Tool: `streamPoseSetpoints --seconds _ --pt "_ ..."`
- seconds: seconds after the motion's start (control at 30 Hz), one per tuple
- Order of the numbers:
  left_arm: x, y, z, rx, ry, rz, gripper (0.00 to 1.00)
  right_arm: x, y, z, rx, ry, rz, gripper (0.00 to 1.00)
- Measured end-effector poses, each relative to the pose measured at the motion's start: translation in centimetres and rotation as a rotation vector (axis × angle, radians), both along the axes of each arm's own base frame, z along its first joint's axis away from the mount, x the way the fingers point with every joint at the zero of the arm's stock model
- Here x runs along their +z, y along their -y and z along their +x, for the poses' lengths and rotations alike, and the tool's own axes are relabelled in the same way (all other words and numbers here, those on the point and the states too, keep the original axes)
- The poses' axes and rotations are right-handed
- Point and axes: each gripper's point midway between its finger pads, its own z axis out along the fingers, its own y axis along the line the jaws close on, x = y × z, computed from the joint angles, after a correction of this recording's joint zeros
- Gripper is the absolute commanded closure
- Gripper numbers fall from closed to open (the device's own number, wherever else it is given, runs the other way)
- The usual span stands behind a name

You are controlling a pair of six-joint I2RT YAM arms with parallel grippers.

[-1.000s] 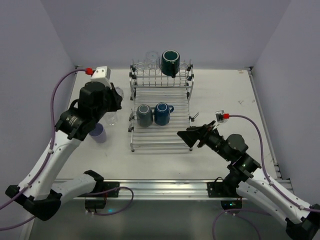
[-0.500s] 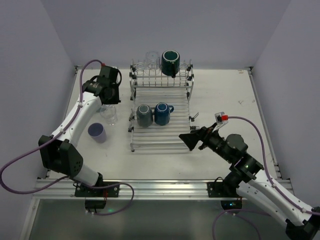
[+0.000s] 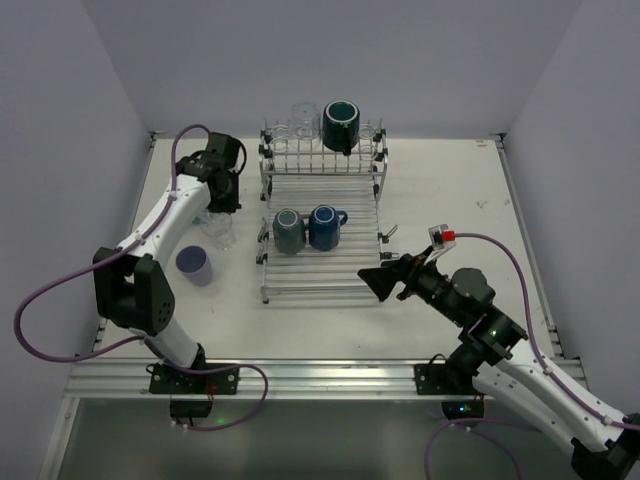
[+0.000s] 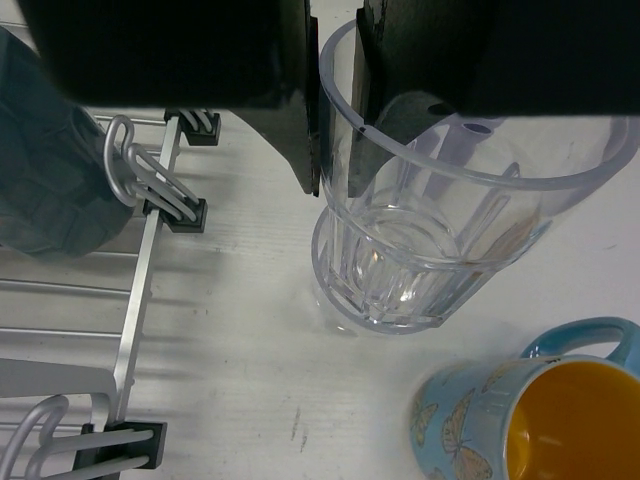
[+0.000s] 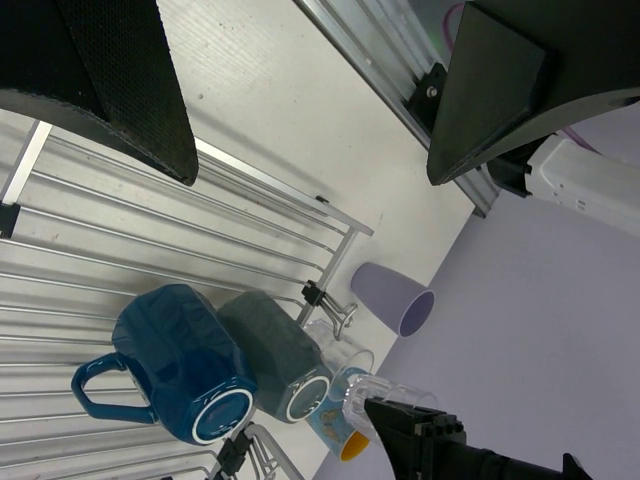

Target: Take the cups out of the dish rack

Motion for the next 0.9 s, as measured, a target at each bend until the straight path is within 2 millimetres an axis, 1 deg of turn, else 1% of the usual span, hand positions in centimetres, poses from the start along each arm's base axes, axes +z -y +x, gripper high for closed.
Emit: streamPoseSetpoints --seconds 0.4,0.53,0.73,0.9 --pt "-1.8 0.0 0.1 -0.021 -0.058 0.008 0.99 -0.1 0.0 0.0 0.0 -0.001 -0.002 0.01" --pt "-1.9 -0.1 0.0 -0.02 -0.063 0.01 0.98 -0.1 0.0 0.0 0.0 -0.003 -0.003 0.01" --pt "-2.0 -0.5 -0.5 -0.012 -0.082 0.03 0.98 -0.7 -0.2 0.2 0.0 -0.018 -0.016 0.01" --pt "-2.2 -0.7 -0.9 -0.009 -0.095 0.041 0.93 -1.2 -0.3 0.3 0.001 -0.027 -0.023 0.01"
